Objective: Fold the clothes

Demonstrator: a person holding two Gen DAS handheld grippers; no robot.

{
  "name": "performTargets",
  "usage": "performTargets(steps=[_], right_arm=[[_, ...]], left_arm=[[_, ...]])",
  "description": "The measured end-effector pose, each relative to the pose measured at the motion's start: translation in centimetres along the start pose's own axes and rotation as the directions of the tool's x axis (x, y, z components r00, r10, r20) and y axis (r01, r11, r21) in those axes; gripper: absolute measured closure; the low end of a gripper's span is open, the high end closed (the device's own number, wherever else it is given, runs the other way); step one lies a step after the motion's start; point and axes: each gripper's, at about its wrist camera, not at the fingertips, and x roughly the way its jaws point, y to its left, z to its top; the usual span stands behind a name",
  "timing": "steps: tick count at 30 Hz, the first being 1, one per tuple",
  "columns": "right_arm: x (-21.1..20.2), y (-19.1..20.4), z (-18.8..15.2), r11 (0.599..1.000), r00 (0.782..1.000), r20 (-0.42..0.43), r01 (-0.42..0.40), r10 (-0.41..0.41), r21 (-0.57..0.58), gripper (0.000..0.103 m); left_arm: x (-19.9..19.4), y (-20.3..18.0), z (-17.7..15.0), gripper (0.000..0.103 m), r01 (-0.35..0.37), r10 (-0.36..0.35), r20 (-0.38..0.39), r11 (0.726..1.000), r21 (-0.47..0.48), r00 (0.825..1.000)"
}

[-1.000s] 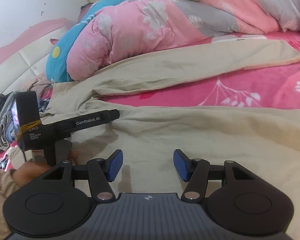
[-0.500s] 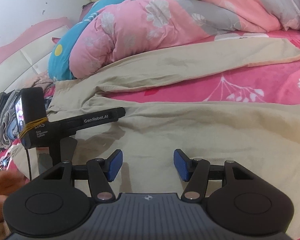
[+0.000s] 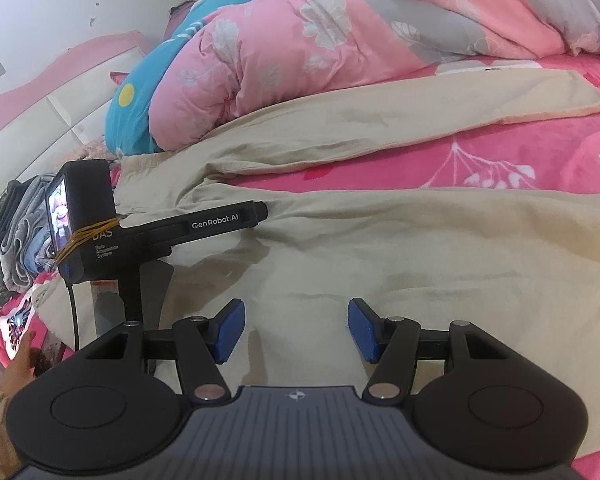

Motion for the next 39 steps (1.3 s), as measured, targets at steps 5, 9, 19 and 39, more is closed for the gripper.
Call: performTargets(steps=[5,9,19,39], right_arm=[[0.0,0.1,-0.2,1.0,1.0,-0.002,-0.002,0.002,0.005,0.043],[0.0,0.1,-0.2,1.0,1.0,-0.004,-0.005,0.005,0.006,0.043],[1.0,0.1,0.2,1.0,1.0,-0.019,0.006,-0.006,0.014,0.042],[1.9,1.4,0.7,0.997,0.997,-0.031,0.07,-0.07,-0.017,0.036]], left_arm=[[0.0,0.0,0.0,0.0,0.0,0.0,0.0,1.0,0.0,1.0],[0.0,0.0,0.0,0.0,0.001,-0.001,0.0,1.0,0.0,1.0],[0.0,0.1,0.0,0.0,0.001,-0.001,0.0,1.0,0.001,1.0],[0.0,0.0,0.0,0.0,0.002,-0.002,0.0,1.0,0.001,1.0]])
